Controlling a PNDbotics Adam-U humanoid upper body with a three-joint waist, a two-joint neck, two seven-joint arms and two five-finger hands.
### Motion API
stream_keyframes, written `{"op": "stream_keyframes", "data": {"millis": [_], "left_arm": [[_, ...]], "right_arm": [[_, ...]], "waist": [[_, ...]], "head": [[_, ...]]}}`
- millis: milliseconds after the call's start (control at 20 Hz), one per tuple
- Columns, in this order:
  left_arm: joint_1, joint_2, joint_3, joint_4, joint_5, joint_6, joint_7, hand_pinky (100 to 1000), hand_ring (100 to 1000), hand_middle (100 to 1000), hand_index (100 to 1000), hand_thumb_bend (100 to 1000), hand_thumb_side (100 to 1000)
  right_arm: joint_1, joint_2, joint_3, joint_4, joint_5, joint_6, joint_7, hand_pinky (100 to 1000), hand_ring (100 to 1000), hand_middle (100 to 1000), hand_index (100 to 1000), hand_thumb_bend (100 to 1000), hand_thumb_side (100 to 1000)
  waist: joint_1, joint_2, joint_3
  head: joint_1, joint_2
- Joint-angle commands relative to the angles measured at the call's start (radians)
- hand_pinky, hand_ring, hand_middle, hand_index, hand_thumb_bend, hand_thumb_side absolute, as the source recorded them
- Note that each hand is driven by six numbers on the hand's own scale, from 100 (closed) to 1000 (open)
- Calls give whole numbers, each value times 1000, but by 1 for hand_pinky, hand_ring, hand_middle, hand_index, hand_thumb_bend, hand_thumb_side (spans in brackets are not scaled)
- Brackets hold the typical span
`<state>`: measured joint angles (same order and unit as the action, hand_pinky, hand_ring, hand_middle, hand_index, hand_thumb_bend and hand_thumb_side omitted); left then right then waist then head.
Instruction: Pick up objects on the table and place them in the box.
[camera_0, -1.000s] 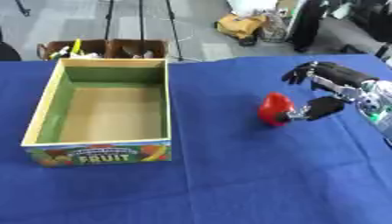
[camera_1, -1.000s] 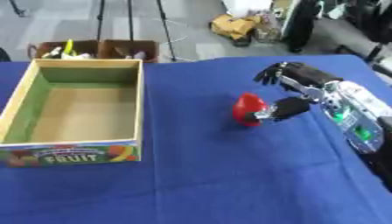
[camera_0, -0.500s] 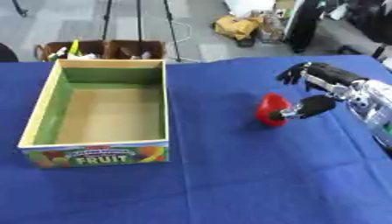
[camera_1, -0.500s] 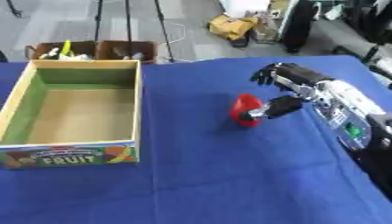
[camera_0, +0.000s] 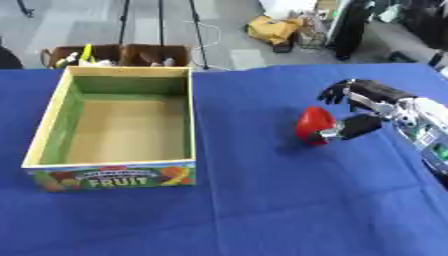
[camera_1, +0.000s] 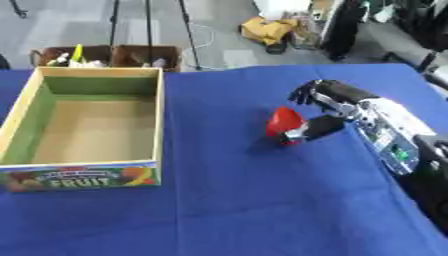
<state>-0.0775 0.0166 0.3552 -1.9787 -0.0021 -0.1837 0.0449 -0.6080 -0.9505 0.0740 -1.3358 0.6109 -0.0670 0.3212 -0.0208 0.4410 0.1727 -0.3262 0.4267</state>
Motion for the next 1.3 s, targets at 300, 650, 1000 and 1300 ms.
{"op": "stream_keyframes", "data": {"millis": [300, 650, 1000, 1300], "left_arm": [[-7, 2, -3, -21, -8, -3, -6, 176, 198, 568, 297, 100, 835], [-9, 0, -4, -21, -9, -3, -8, 176, 197, 569, 297, 100, 835], [-9, -2, -4, -21, -12, -5, -8, 175, 196, 569, 296, 100, 834], [-8, -3, -4, -20, -12, -7, -8, 175, 196, 570, 296, 100, 834]], "right_arm": [[-17, -18, -12, 6, 17, 0, -11, 505, 728, 682, 847, 771, 767], [-10, -16, -12, 5, 18, 5, -29, 480, 709, 670, 841, 761, 771], [-3, -13, -12, 6, 21, 6, -44, 456, 687, 636, 827, 725, 753], [3, -14, -11, 3, 25, 7, -60, 415, 651, 593, 810, 700, 742]], "waist": [[1, -9, 3], [0, -4, 4], [1, 1, 4], [3, 2, 5]], "head": [[-2, -16], [-1, -21], [-1, -24], [-3, -25]]}}
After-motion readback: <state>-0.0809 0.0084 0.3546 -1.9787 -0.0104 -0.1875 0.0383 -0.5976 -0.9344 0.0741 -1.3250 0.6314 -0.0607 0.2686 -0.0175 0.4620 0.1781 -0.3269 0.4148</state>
